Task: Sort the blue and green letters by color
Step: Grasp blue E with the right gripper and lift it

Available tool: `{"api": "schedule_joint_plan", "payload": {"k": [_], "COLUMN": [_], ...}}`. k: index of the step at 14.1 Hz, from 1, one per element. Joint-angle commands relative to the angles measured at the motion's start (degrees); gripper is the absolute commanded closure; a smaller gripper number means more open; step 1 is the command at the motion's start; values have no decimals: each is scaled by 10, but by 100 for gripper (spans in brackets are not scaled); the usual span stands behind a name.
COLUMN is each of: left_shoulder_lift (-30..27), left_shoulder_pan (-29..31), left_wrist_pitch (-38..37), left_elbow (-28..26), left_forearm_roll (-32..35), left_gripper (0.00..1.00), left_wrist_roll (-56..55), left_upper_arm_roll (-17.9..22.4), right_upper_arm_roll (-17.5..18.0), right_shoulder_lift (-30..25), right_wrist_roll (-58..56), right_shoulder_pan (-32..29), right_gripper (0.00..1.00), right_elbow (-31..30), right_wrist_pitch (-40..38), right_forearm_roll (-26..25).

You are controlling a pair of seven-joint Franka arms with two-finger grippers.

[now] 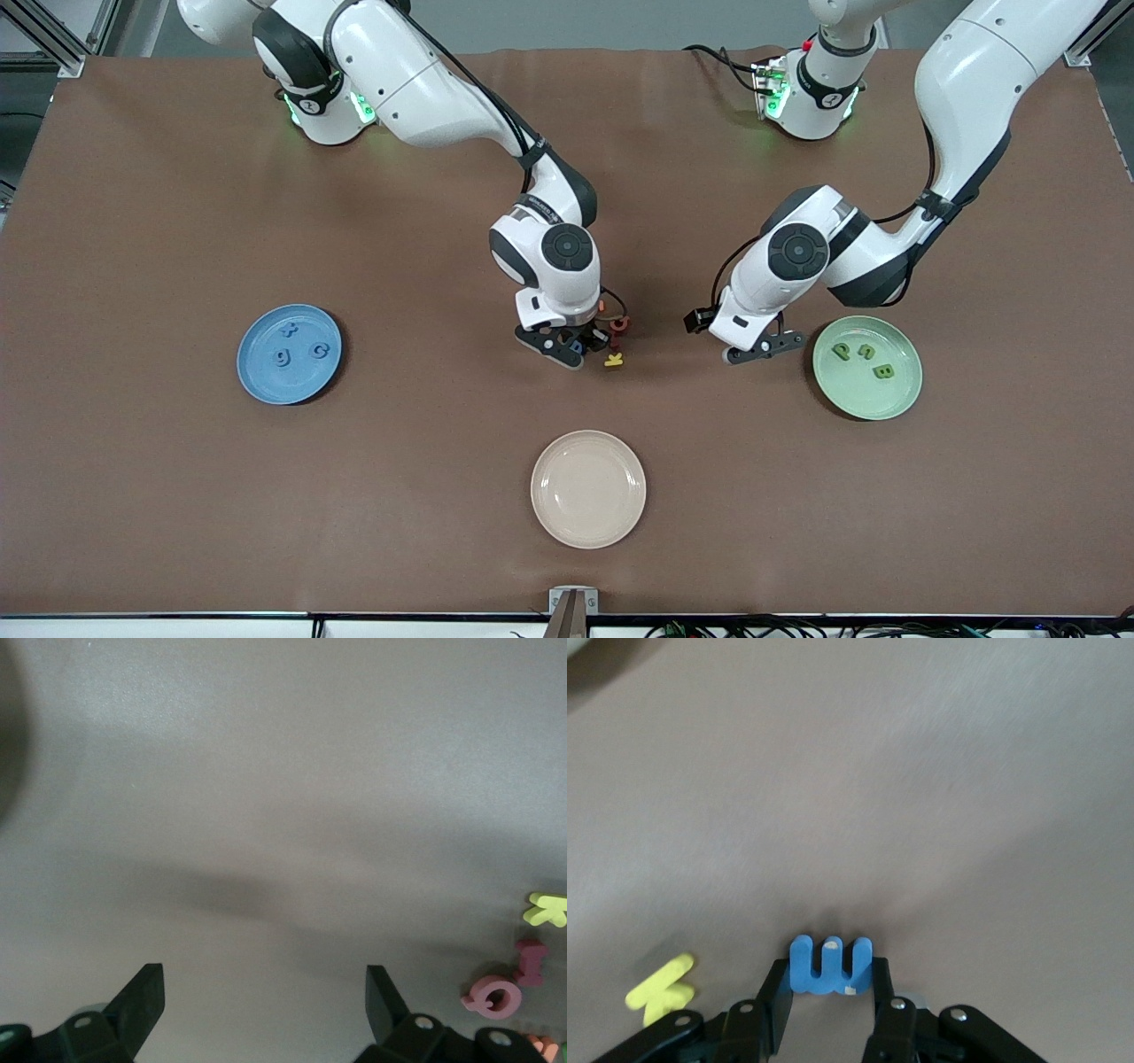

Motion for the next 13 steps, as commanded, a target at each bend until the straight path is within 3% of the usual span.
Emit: {"api": "schedule_joint_plan", "payload": {"k": [1, 3, 5, 9, 13], "left_shoulder_lift": [5, 6, 7, 37, 68], "left_shoulder_pan": [-6, -14, -31, -101, -242], "left_wrist_pitch": [0, 0, 0, 0, 0], "left_elbow": [7, 8, 12, 44, 121], "left_forearm_roll": [2, 1, 2, 7, 2], "left_gripper": [0, 0, 0, 0, 0], "left_wrist_roll": [-19, -40, -92, -216, -317], "left_upper_arm_roll": [-1, -1, 0, 17, 102], "right_upper_arm_roll": [5, 7, 8, 9, 9], "right_shoulder_lift": [-20, -57, -108, -248, -363], "right_wrist_roll": [-63, -132, -210, -374, -562], "right_shoulder_pan": [-34, -68, -106, -186, -283], "right_gripper": [100, 100, 100, 100, 100], "right_elbow": [18, 8, -41, -225, -412], "right_wrist_pitch": [-74, -115, -145, -103, -14], "right_forearm_roll": [-8, -2, 1, 2, 3]}}
